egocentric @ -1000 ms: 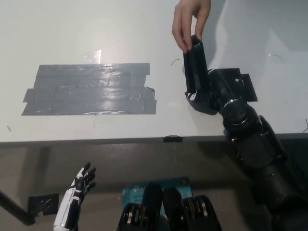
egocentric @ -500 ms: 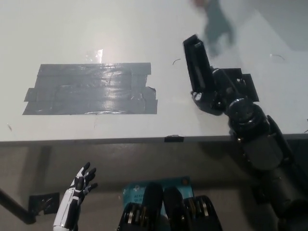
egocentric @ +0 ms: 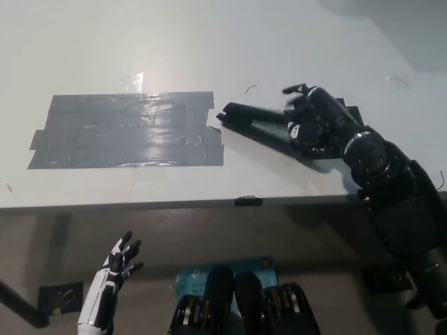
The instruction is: A person hands a stapler to the robot and the robot grabs it with its right hand and places it on the desk infront of it
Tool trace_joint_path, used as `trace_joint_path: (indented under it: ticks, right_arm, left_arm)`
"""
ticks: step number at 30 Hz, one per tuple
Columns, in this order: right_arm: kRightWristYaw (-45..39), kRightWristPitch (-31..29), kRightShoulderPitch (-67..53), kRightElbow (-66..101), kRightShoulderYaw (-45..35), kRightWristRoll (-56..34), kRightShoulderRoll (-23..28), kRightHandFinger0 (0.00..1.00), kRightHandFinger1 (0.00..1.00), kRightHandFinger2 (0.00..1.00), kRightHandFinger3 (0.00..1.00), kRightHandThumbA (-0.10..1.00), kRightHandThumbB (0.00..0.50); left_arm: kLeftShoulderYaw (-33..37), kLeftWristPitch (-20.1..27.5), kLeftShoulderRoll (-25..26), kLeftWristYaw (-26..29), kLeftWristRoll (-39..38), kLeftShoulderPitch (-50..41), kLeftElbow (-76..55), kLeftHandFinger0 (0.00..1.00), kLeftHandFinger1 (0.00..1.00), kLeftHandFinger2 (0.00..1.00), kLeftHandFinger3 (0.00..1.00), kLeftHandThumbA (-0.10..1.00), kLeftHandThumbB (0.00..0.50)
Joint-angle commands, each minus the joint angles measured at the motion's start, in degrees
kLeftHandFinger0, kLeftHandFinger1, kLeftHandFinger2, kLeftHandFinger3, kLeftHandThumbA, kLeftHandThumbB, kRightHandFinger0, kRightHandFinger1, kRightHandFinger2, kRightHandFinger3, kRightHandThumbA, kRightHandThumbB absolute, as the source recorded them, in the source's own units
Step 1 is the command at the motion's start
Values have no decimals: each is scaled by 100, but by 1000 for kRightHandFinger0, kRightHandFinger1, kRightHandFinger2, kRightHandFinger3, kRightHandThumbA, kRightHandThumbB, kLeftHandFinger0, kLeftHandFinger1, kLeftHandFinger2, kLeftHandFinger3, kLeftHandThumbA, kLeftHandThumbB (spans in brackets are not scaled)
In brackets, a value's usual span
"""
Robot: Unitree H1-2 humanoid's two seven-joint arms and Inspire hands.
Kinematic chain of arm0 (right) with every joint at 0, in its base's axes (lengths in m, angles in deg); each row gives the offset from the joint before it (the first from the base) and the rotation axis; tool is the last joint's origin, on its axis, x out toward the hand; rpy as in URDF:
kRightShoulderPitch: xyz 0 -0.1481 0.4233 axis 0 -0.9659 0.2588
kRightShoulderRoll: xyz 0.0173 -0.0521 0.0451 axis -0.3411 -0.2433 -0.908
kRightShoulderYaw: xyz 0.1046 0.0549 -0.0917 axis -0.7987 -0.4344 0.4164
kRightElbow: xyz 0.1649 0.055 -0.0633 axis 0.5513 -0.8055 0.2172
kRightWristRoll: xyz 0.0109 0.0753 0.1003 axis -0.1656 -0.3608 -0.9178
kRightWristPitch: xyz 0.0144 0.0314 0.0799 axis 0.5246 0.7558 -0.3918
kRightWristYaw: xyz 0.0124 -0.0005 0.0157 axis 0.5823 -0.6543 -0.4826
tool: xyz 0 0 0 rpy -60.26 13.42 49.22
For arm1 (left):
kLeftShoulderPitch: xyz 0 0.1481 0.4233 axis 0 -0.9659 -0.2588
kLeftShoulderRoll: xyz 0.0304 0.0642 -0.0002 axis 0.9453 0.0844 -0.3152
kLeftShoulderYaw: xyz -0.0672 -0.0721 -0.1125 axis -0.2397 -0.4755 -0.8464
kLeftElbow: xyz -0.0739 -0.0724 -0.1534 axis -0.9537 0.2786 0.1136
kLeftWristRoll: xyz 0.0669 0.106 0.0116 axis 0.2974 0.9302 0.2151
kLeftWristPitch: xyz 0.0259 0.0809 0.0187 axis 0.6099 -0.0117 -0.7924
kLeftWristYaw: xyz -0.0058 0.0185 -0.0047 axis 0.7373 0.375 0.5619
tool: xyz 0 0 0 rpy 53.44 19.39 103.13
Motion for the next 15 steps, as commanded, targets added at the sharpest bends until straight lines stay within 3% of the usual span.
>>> trace_joint_path:
  ticks: [1,4,6,7,8,9,10,11,12,13,14,15]
  right_arm:
    - [-532,-19,456,-67,333,281,314,113,615,962,834,-88,186]
    - [-617,-68,459,-151,468,321,428,163,645,934,757,-66,201]
    - [-622,-130,452,-246,495,318,463,180,680,961,765,-74,209]
    - [-608,-108,442,-257,491,316,464,260,766,1000,783,-51,215]
    - [-592,-76,430,-253,476,312,459,312,770,980,770,-32,217]
    - [-547,-36,403,-258,463,329,445,376,750,898,751,125,211]
    - [-525,-23,396,-269,447,337,442,378,730,835,716,159,211]
    - [-516,2,380,-243,410,328,437,471,757,866,923,312,249]
    - [-510,21,367,-221,386,320,431,471,757,866,923,312,249]
    - [-489,68,344,-167,323,297,419,499,710,822,1000,441,286]
    - [-512,100,344,-118,295,284,433,638,817,952,1000,546,320]
    - [-545,104,344,-49,297,291,469,838,1000,1000,1000,620,342]
  left_arm:
    - [24,-31,92,-80,-18,103,-169,889,968,928,1000,1000,349]
    - [35,-19,94,-94,-27,146,-137,886,955,916,1000,1000,348]
    - [39,-30,90,-117,-70,169,-130,884,948,909,1000,1000,364]
    - [45,-34,92,-116,-57,180,-138,870,937,898,1000,1000,359]
    - [53,-29,96,-106,-25,191,-143,864,932,894,1000,1000,362]
    - [52,-17,91,-111,-46,194,-137,850,922,884,1000,992,356]
    - [51,-8,83,-121,-76,207,-127,848,921,883,1000,987,356]
    - [62,-8,88,-112,-40,211,-127,836,916,876,1000,1000,371]
    - [69,-8,94,-104,-9,209,-128,836,916,876,1000,1000,371]
    - [76,5,97,-99,9,211,-119,830,913,872,1000,997,373]
    - [81,9,92,-97,8,218,-112,825,908,867,1000,991,373]
    - [85,5,89,-100,4,222,-114,822,906,864,998,985,373]
